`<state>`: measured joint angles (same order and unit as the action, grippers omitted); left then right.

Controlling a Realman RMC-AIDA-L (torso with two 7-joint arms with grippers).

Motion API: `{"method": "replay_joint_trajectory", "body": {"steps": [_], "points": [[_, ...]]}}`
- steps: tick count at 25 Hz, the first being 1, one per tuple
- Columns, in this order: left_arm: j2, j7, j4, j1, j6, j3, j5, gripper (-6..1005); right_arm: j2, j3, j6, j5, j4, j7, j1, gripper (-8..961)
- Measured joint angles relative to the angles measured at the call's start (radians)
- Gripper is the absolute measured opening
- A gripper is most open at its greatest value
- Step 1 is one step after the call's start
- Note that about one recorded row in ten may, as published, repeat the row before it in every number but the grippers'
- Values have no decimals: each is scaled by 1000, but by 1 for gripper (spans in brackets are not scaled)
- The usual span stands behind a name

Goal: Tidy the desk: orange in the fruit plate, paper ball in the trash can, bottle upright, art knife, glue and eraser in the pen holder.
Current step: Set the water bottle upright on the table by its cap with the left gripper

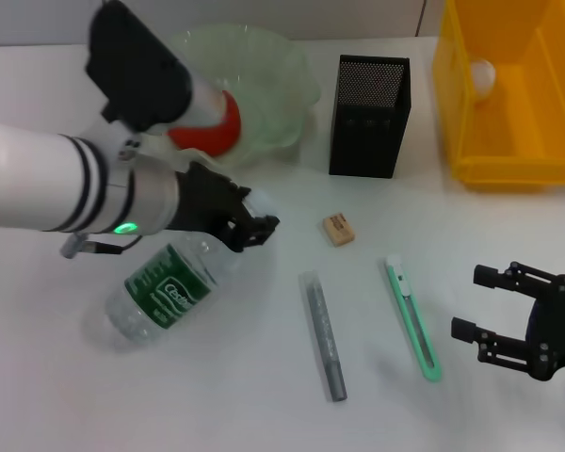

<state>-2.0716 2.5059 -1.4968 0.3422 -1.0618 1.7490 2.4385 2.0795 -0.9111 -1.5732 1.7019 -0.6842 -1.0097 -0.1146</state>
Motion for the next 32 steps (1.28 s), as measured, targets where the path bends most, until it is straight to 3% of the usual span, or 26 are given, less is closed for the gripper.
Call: {"method": "replay_joint_trajectory", "body": {"steps": [3, 8, 18, 32], "points": [[2, -156, -44, -66, 2, -77, -129, 439, 0, 0, -1, 0, -3, -11, -4, 745], [2, -334, -36, -115, 2, -162, -293, 439, 1, 0, -8, 1, -11, -28, -11, 745], [4, -722, 106, -180, -58, -348, -660, 439, 1, -3, -11, 6, -27, -64, -19, 744], [4, -771, 164, -173, -67, -392, -717, 467, -1, -1, -22, 7, -38, -86, -27, 745]]}}
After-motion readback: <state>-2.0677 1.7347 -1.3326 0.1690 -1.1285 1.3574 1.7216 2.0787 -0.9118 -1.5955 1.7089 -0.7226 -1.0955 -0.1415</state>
